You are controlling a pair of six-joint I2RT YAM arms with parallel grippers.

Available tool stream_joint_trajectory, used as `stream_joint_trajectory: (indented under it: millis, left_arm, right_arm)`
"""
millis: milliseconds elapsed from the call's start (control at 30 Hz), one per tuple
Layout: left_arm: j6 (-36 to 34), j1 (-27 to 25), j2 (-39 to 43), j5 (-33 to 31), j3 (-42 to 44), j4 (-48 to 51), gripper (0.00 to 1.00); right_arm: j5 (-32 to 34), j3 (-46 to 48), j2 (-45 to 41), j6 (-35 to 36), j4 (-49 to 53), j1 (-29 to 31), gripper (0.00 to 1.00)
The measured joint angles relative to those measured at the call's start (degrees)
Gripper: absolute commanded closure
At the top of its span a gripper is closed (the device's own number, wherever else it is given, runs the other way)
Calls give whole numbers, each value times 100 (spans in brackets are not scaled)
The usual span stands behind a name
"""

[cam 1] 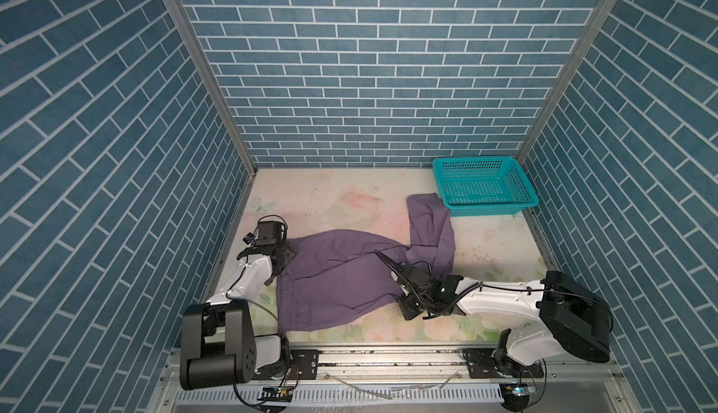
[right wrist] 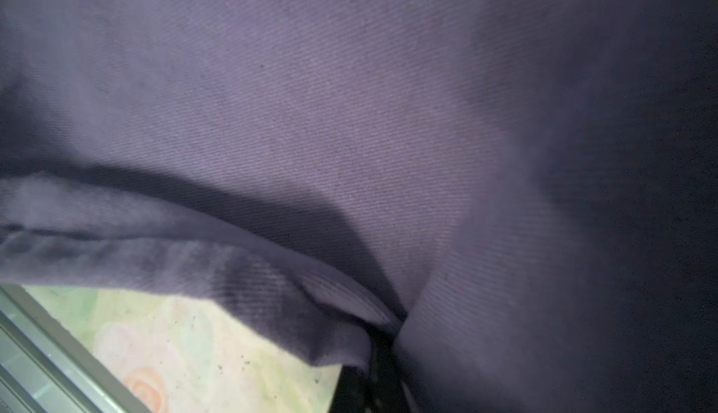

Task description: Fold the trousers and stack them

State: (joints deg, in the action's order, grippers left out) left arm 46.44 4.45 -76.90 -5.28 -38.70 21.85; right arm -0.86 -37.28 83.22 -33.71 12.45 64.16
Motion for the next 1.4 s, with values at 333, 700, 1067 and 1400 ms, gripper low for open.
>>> stream_joint_trajectory:
  millis: [333, 700, 1067, 1400]
  left_arm:
    - [-74, -214, -1298, -20, -586, -625, 63]
    - [-131, -214, -1954, -210, -1648, -334, 100]
    - [-391, 431, -2758, -619, -3827, 321, 43]
    - [-378, 463, -2308, -828, -3650, 691, 12]
  right_arm:
    - [166, 199, -369, -251, 199, -166, 100]
    - [90, 133, -511, -367, 227, -673, 100]
    - [39, -1388, 616, -275, 120, -280, 92]
    - [-234, -1681, 815, 22, 372, -186, 46]
